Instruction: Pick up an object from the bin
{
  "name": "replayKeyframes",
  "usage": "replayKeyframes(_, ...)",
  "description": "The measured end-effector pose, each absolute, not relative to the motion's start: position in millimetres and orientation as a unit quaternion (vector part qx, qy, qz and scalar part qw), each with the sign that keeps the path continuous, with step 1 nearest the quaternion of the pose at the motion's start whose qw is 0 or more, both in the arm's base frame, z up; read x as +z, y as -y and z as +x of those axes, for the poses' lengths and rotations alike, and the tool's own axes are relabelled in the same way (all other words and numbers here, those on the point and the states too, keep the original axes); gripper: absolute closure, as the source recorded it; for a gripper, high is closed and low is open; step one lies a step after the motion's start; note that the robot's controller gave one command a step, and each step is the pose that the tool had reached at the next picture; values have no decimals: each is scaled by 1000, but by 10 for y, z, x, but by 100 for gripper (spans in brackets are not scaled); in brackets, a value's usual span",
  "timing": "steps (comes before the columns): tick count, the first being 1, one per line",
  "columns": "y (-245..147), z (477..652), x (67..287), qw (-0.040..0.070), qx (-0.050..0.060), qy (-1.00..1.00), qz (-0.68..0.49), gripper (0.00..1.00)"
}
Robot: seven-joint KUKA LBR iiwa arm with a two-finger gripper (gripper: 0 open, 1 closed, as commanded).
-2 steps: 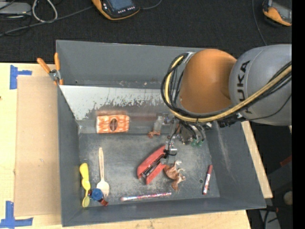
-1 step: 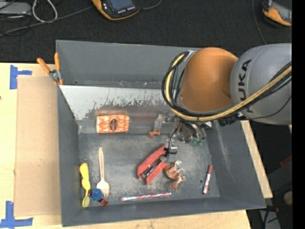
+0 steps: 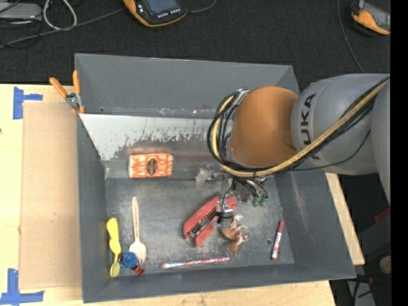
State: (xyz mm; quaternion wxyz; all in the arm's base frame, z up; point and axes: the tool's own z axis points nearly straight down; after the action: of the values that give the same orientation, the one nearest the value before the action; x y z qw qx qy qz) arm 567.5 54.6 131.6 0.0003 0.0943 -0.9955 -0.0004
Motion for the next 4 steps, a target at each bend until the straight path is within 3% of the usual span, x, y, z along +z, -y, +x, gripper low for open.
replayKeyframes(1, -571, 5698, 1060, 1, -1, 979, 206, 0)
replayKeyframes(2, -567, 5710, 1000, 2, -1, 982, 186, 0)
replayKeyframes(3, -548, 5821, 702, 2, -1, 987, 159, 0)
replayKeyframes(4, -682, 5941, 727, 4, -1, 982, 187, 100)
